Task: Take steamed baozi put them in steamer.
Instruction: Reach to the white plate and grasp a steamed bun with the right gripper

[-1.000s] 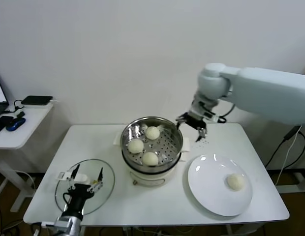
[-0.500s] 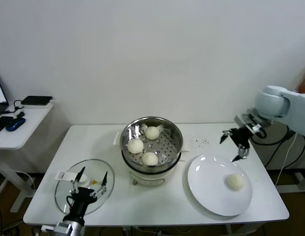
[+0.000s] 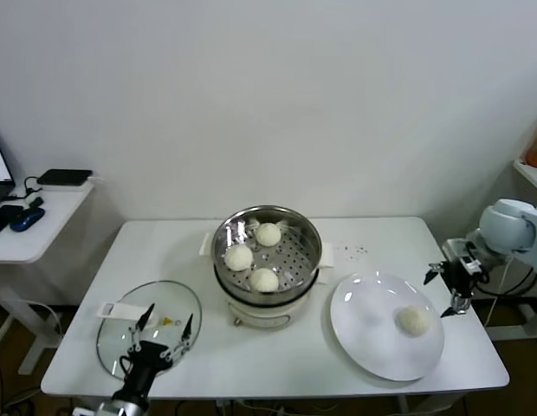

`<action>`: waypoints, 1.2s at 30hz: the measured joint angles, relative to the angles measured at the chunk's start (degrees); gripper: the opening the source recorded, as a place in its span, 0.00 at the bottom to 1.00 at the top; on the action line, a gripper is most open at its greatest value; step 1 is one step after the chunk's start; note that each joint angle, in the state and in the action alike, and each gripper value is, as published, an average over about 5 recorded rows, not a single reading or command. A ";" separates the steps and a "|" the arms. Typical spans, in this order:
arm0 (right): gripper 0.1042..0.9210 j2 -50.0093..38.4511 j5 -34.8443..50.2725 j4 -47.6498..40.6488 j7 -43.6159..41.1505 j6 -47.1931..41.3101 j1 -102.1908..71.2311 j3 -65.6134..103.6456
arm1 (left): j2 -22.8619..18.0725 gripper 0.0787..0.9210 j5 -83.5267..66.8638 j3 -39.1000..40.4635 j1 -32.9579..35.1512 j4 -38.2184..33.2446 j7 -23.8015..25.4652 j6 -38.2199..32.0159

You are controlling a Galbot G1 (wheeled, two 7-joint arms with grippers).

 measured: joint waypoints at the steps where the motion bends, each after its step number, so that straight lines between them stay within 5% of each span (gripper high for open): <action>1: 0.88 0.16 -0.36 -0.49 0.19 -0.13 -1.21 0.76 | 0.00 0.88 -0.04 -0.07 0.14 0.02 0.02 -0.10; 36: 0.88 9.95 -4.39 -10.23 2.25 -1.35 -16.42 9.25 | -1.26 0.88 0.45 -0.67 0.54 1.89 0.03 -0.72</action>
